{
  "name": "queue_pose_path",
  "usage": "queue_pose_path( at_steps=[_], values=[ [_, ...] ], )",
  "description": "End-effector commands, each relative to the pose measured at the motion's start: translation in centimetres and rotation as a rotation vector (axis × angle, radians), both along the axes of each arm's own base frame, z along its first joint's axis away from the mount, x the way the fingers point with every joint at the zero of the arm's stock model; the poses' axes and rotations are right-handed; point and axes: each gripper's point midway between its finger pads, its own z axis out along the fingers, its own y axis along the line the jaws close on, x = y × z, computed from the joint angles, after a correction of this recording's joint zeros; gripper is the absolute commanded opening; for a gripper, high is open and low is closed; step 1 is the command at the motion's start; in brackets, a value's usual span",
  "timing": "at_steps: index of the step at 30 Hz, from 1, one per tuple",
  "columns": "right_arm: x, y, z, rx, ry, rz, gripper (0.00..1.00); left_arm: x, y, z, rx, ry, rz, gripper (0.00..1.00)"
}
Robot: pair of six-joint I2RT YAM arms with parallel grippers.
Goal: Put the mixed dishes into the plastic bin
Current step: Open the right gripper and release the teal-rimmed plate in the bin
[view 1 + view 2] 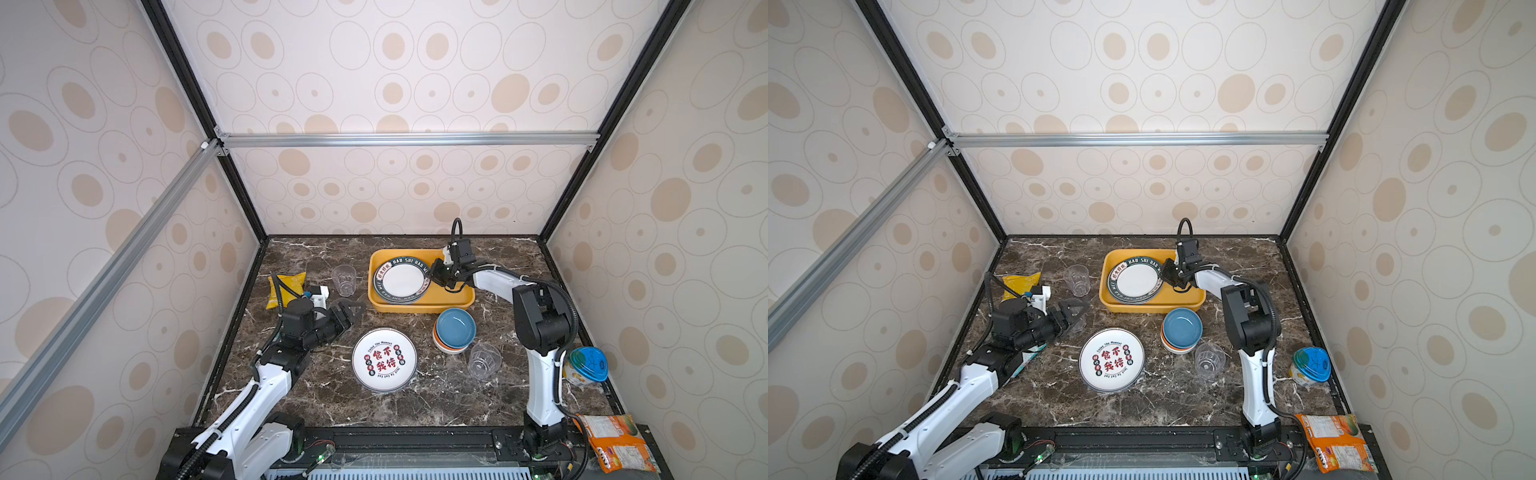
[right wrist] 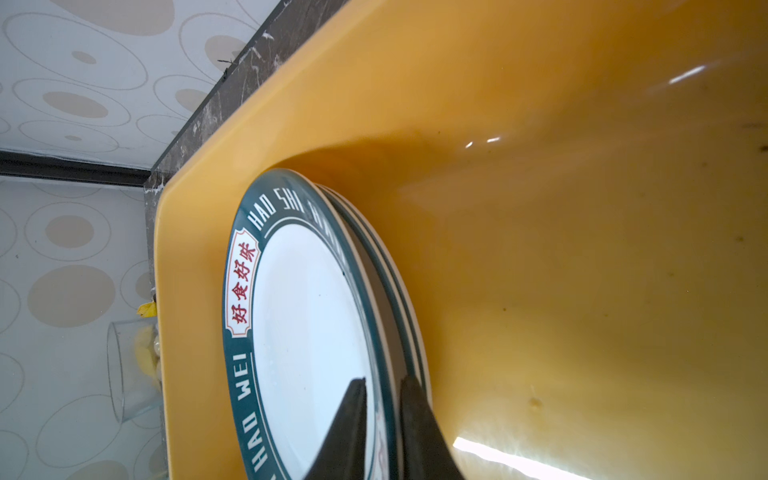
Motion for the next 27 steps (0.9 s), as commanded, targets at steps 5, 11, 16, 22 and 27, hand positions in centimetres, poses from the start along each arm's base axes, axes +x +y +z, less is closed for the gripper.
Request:
queue_pose_path(
  at_steps=[5, 11, 16, 22, 27],
  values=[
    [-0.3, -0.4, -1.5, -0.021, 0.03, -0.011, 0.23, 0.1, 0.1, 1.0, -0.022, -0.031, 0.004, 0.76],
    [-0.6, -0.6, -1.7, -0.033, 0.041, -0.013, 0.27, 0.0, 0.1, 1.0, -0.022, -0.032, 0.006, 0.76],
    [-0.9, -1.1, -0.9, -0.052, 0.024, -0.012, 0.28, -0.1, 0.3, 0.8, -0.007, -0.03, 0.006, 0.76],
    [-1.7, -1.6, 0.2, -0.065, 0.007, -0.014, 0.28, -0.3, 0.6, 0.2, 0.033, -0.022, 0.009, 0.76],
    [-3.0, -1.7, 1.4, -0.055, -0.008, -0.009, 0.34, -0.7, 1.0, -0.4, 0.075, -0.005, 0.012, 0.77]
  ],
)
